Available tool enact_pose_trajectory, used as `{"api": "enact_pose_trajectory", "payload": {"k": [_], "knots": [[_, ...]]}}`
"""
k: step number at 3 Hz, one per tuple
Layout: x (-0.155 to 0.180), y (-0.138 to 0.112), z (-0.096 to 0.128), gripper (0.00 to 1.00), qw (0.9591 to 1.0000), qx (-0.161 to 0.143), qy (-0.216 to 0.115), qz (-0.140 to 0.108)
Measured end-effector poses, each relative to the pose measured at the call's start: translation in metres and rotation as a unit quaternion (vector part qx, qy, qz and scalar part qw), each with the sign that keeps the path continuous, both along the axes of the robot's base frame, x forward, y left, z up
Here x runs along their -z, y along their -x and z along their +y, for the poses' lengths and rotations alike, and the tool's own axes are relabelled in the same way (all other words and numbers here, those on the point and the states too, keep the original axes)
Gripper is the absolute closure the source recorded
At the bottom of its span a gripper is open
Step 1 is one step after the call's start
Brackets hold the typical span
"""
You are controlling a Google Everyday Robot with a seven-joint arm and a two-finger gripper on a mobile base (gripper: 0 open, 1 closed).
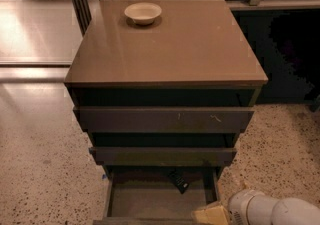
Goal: Pick rxbar chocolate from bottom drawer and place on counter
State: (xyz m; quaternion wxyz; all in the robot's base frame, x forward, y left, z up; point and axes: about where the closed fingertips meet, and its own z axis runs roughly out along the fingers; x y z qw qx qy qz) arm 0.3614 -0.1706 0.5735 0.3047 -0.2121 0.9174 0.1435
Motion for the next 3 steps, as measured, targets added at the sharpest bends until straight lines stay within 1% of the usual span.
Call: {"api": "enact_pose_trajectory", "payload": {"k": [1,2,3], "knots": [[-0.003,0.0,-0.001,0.0,1.0,0.0,0.003,-0.003],[0.012,0.004,0.002,0.0,0.9998,-0.004,-0.008,-0.018],[0.035,-0.006,0.004,0.0,0.9971,-0.012,-0.034,-0.067]]}}
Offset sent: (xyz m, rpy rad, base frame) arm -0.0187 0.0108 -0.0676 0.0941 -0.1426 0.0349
